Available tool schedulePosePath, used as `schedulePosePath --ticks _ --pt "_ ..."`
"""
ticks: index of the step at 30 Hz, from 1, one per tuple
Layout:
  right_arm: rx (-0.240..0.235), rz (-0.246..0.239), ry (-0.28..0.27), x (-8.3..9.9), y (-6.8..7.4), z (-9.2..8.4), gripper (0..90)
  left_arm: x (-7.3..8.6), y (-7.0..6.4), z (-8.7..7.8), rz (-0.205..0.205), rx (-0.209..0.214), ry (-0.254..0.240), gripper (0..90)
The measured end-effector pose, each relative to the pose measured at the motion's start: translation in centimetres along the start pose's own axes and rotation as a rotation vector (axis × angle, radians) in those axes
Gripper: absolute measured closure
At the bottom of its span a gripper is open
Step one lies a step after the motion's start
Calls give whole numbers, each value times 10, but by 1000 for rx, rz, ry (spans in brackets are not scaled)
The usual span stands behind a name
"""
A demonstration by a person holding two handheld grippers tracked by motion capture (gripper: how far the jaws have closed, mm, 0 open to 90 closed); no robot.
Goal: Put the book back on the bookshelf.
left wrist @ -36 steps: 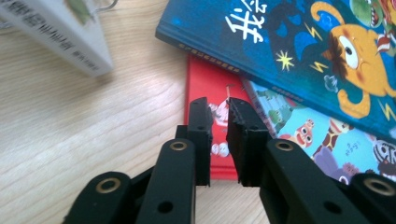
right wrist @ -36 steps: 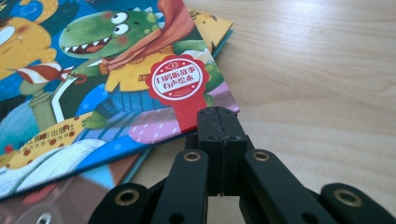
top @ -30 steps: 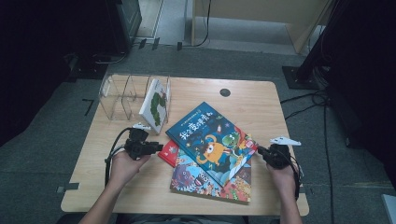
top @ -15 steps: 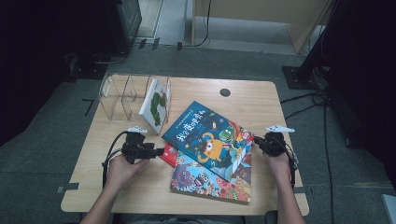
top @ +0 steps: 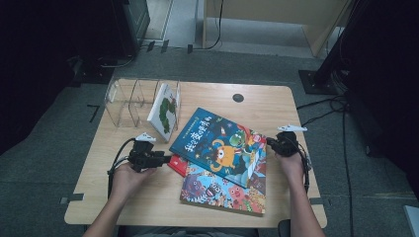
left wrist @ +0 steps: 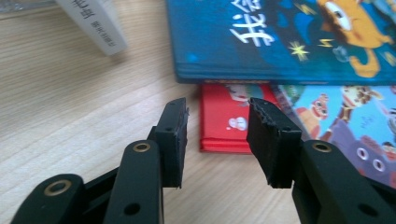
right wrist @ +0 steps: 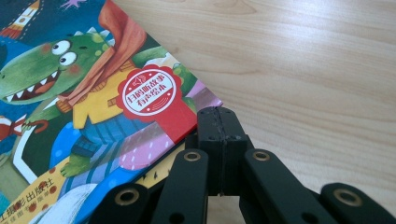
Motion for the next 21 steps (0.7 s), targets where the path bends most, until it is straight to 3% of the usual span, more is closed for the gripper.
schedulePosePath --ticks 4,6,12,17,21 --pt "15 -6 -6 -4 0 4 900 -3 10 2 -26 -23 14 652" --pt "19 -5 -9 -3 1 3 900 -3 12 2 -13 -48 8 703" --pt "-4 -11 -21 -1 12 -6 900 -7 19 7 -29 -64 -7 883" --pt "6 -49 -7 5 22 -10 900 -11 19 19 -11 -72 -14 883" --pt "-9 -47 -7 10 24 -12 900 -12 18 24 4 -82 -3 887"
Point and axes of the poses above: each handheld gripper's, and its own axes: z roughly forward along the jaws, x roughly out of its underside, y roughly to its left, the point moved 7 cm from there along z, roughly forward along the jaws, and after that the axes turned 5 degrees about z, right-handed, at the moved point
